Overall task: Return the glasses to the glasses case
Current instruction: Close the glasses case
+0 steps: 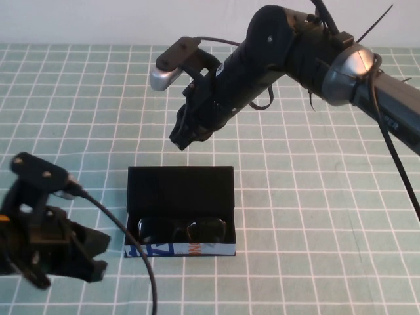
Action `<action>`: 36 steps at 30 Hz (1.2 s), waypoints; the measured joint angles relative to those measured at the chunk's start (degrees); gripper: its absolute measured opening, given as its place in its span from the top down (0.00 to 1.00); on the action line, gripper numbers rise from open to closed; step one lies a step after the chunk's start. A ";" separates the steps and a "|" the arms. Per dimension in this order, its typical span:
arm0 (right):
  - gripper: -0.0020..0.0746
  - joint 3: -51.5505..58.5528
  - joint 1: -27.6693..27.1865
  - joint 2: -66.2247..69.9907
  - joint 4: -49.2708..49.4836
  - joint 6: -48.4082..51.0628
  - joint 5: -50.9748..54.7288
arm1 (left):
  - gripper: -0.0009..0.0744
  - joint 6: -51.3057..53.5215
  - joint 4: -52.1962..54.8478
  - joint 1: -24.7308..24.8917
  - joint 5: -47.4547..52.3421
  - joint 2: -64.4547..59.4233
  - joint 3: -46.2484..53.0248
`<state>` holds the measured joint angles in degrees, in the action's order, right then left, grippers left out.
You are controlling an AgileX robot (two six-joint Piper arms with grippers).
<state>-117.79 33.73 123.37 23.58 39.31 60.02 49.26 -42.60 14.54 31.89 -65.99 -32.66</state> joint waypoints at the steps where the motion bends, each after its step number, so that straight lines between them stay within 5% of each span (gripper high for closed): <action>1: 0.99 -0.10 -0.24 0.37 0.24 -0.54 -0.41 | 0.99 0.17 0.10 0.89 -0.76 -1.18 -0.15; 12: 0.99 -0.44 -1.45 4.15 1.97 -2.20 -2.76 | 0.99 -12.89 13.68 15.02 -10.69 -12.10 -0.94; 30: 0.99 -0.52 -8.88 11.52 7.15 -2.19 -7.32 | 0.99 -14.38 10.27 17.42 -23.17 -21.89 -1.20; 36: 0.99 -0.52 -8.97 12.24 14.01 6.37 -1.85 | 0.99 -14.38 10.19 17.42 -24.90 -22.71 -1.20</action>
<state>-118.31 24.76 135.61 37.60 45.68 58.17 34.88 -32.41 31.96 6.99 -88.71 -33.85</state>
